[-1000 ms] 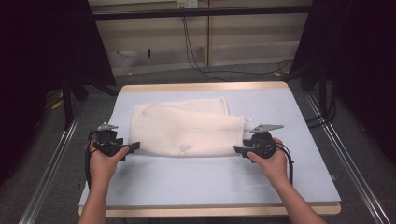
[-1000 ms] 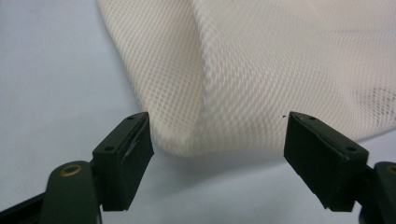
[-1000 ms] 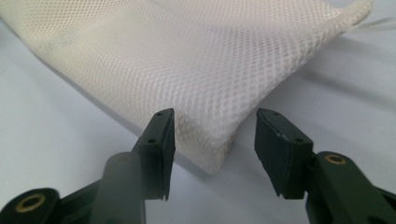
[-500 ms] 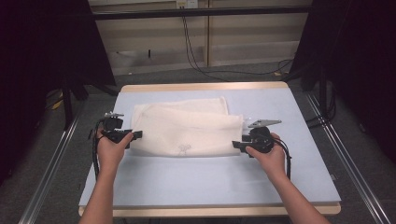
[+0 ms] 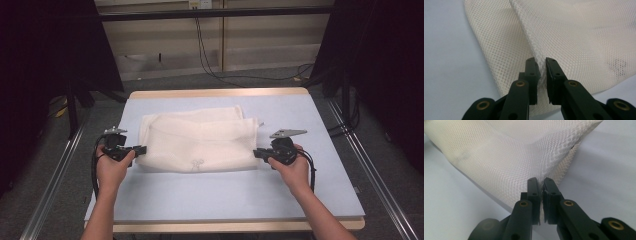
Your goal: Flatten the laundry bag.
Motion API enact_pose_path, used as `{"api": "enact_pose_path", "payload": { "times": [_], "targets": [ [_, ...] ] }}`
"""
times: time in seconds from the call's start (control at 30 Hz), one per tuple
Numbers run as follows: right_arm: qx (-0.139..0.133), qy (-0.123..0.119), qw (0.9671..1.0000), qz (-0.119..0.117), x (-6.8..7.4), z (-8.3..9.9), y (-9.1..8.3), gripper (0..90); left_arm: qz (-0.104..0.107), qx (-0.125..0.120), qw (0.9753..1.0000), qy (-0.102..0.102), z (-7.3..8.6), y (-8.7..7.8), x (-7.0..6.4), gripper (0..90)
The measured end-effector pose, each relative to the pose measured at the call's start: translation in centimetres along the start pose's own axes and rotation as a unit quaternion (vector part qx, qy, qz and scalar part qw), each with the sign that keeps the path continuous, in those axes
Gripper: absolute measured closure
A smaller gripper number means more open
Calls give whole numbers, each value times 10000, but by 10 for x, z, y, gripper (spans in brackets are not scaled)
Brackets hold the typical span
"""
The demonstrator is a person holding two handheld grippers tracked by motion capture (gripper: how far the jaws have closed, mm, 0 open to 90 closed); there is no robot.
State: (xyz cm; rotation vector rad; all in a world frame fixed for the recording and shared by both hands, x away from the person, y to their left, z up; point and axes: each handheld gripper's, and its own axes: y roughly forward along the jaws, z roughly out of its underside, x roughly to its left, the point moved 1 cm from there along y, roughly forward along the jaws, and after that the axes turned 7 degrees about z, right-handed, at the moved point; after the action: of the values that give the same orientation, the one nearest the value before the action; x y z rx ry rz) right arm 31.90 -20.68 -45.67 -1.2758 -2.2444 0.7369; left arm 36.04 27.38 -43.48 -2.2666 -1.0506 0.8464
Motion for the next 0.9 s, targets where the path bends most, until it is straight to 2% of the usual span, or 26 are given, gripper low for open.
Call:
{"api": "enact_pose_path", "payload": {
  "times": [0.13,0.17,0.23,0.33,0.43,0.47,0.53,0.67,0.8,0.83,0.9],
  "targets": [
    [6,5,10000,5,-1,7,-4,859,18,-37,10000,-3,7,-6,1,822],
    [4,12,10000,-4,-2,8,-5,860,68,-114,9999,-37,12,-10,1,825],
    [12,64,10000,-63,-4,12,-6,860,89,-65,9999,9,18,-12,1,827],
    [50,94,9998,-141,-4,17,-7,860,162,-66,9998,-80,26,-13,2,828],
    [129,56,9997,-183,-2,19,-6,860,122,-88,9998,-152,29,-13,2,791],
    [137,25,9997,-177,-2,19,-6,860,58,-40,9999,-119,27,-14,3,741],
    [147,0,9997,-177,-1,19,-6,860,-28,-148,9997,-198,20,-14,4,594],
    [163,-59,9997,-155,-1,17,-4,860,-92,-129,9997,-203,2,-12,2,438],
    [180,-74,9997,-161,-1,17,-2,860,-98,-51,9996,-245,-8,-2,1,421],
    [179,-75,9997,-162,-1,17,-2,860,-117,16,9996,-276,-13,7,2,414],
    [183,-82,9997,-172,-1,17,-2,859,-158,95,9994,-295,-16,14,4,405]
  ]
}}
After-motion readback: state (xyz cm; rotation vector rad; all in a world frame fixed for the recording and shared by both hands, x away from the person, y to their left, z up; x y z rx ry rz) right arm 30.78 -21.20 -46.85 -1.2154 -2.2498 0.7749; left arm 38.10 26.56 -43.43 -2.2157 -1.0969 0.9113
